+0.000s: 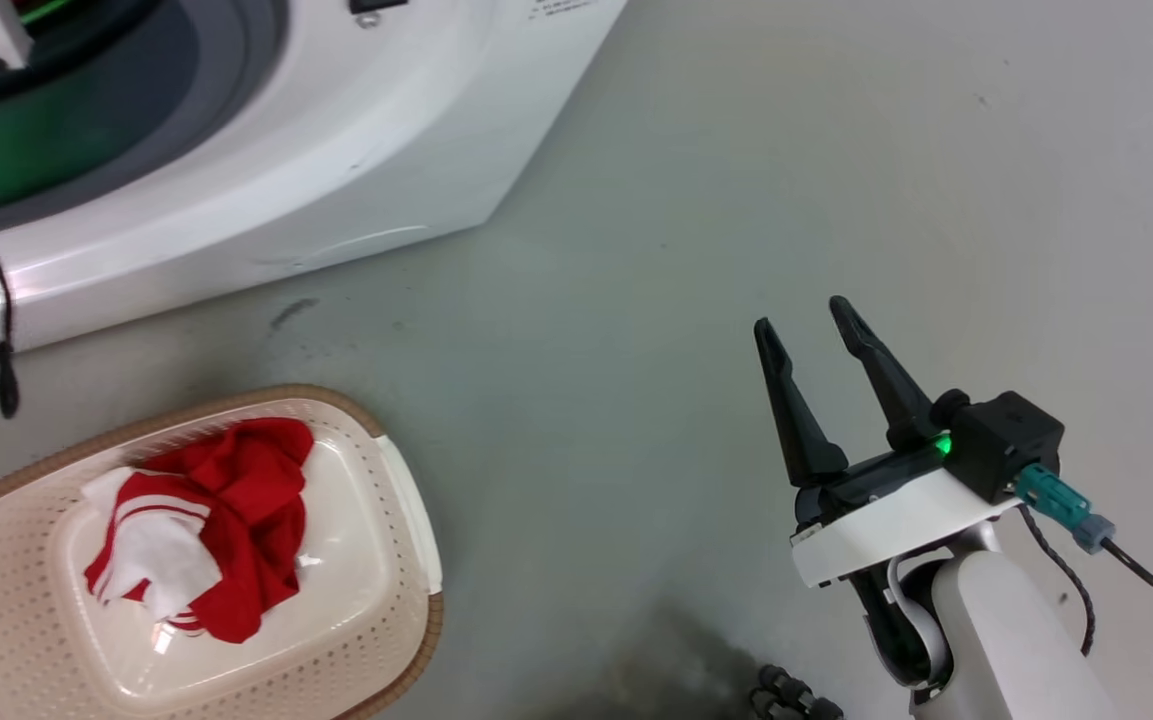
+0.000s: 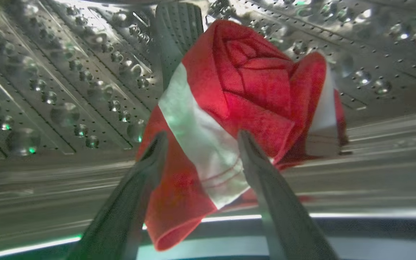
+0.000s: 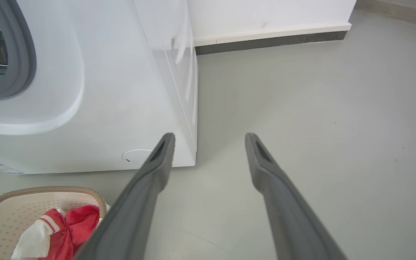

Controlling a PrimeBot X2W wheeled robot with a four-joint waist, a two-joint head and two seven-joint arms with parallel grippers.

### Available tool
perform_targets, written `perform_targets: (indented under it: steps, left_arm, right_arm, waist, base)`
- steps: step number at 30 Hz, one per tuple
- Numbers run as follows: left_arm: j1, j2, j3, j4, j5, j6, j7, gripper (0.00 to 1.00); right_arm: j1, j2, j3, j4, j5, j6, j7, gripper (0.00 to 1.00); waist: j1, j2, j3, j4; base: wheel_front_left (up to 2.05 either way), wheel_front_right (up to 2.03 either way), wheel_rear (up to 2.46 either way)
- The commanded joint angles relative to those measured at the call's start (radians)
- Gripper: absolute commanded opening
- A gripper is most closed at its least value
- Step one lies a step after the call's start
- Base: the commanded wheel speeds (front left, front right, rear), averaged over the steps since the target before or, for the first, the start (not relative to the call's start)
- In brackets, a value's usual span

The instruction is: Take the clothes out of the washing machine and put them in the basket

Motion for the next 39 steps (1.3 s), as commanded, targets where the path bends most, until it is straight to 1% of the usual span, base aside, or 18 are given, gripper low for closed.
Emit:
perform_targets:
  steps: [1, 8, 9, 10, 11, 12, 16, 19, 22, 26, 32, 33, 34, 39]
  left_arm:
    - [-0.032, 0.015, -0.007, 0.011, 0.000, -0.005, 0.040, 1.00]
    - [-0.112, 0.044, -0.023, 0.044, -0.002, 0.001, 0.233, 1.00]
    - [-0.117, 0.047, -0.026, 0.044, -0.001, 0.005, 0.249, 0.58]
    - [-0.123, 0.049, -0.025, 0.045, -0.004, 0.011, 0.264, 0.40]
    - [-0.127, 0.048, -0.022, 0.046, -0.008, 0.013, 0.274, 0.25]
    - [-0.128, 0.048, -0.024, 0.044, -0.009, 0.015, 0.282, 0.00]
    - [-0.113, 0.046, -0.026, 0.029, -0.016, 0.028, 0.284, 0.00]
    - [-0.089, 0.043, -0.023, 0.005, -0.022, 0.040, 0.243, 0.00]
    - [-0.046, 0.043, -0.034, -0.040, -0.010, 0.051, 0.142, 0.00]
    - [0.034, 0.043, -0.056, -0.097, 0.014, 0.074, -0.032, 0.00]
    - [0.153, 0.022, -0.070, -0.139, 0.024, 0.109, -0.271, 0.00]
    - [0.172, 0.017, -0.073, -0.140, 0.026, 0.114, -0.303, 0.00]
    - [0.172, 0.017, -0.073, -0.140, 0.026, 0.114, -0.303, 0.00]
    - [0.272, -0.016, -0.059, -0.135, 0.002, 0.130, -0.467, 0.00]
  right_arm:
    - [-0.018, 0.001, 0.009, 0.008, 0.009, -0.001, -0.007, 1.00]
    - [-0.028, 0.002, 0.031, 0.023, 0.026, -0.001, -0.013, 1.00]
    - [-0.029, 0.001, 0.033, 0.025, 0.027, -0.001, -0.014, 1.00]
    - [-0.032, 0.001, 0.035, 0.026, 0.028, -0.001, -0.014, 1.00]
    - [-0.035, 0.001, 0.037, 0.027, 0.029, -0.001, -0.014, 1.00]
    - [-0.037, 0.001, 0.038, 0.028, 0.028, -0.001, -0.015, 1.00]
    - [-0.042, 0.001, 0.032, 0.025, 0.029, -0.001, -0.014, 1.00]
    - [-0.042, 0.001, 0.026, 0.027, 0.025, -0.001, -0.014, 1.00]
    - [-0.040, 0.001, 0.014, 0.030, 0.017, -0.001, -0.014, 1.00]
    - [-0.030, 0.001, -0.006, 0.030, -0.003, -0.001, -0.014, 1.00]
    - [-0.008, 0.001, -0.022, 0.038, -0.032, -0.001, -0.014, 1.00]
    - [-0.003, 0.001, -0.025, 0.041, -0.035, -0.001, -0.014, 1.00]
    - [-0.003, 0.001, -0.025, 0.041, -0.035, -0.001, -0.014, 1.00]
    - [0.022, 0.001, -0.042, 0.046, -0.052, -0.001, -0.002, 1.00]
  waist:
    - [-0.0001, 0.0000, 0.032, -0.030]
    - [-0.0001, 0.0000, 0.060, -0.048]
    - [-0.0001, 0.0000, 0.062, -0.049]
    - [-0.0001, 0.0000, 0.064, -0.050]
    - [-0.0001, 0.0000, 0.065, -0.051]
    - [-0.0001, 0.0000, 0.066, -0.051]
    - [-0.0001, 0.0000, 0.065, -0.050]
    - [-0.0001, 0.0000, 0.055, -0.047]
    - [-0.0001, 0.0000, 0.033, -0.039]
    - [-0.0001, 0.0000, -0.017, -0.022]
    - [-0.0001, 0.0000, -0.104, 0.008]
    - [-0.0001, 0.0000, -0.118, 0.012]
    - [-0.0001, 0.0000, -0.118, 0.012]
    - [-0.0001, 0.0000, -0.198, 0.038]
  base:
    - [0.00, 0.00, 0.00]
    - [0.00, 0.00, 0.00]
    - [0.00, 0.00, 0.00]
    - [0.00, 0.00, 0.00]
    - [0.00, 0.00, 0.00]
    - [0.00, 0.00, 0.00]
    - [0.00, 0.00, 0.00]
    - [0.00, 0.00, 0.00]
    - [0.00, 0.00, 0.00]
    - [0.00, 0.00, 0.00]
    - [0.00, 0.00, 0.00]
    - [0.00, 0.00, 0.00]
    - [0.00, 0.00, 0.00]
    - [0.00, 0.00, 0.00]
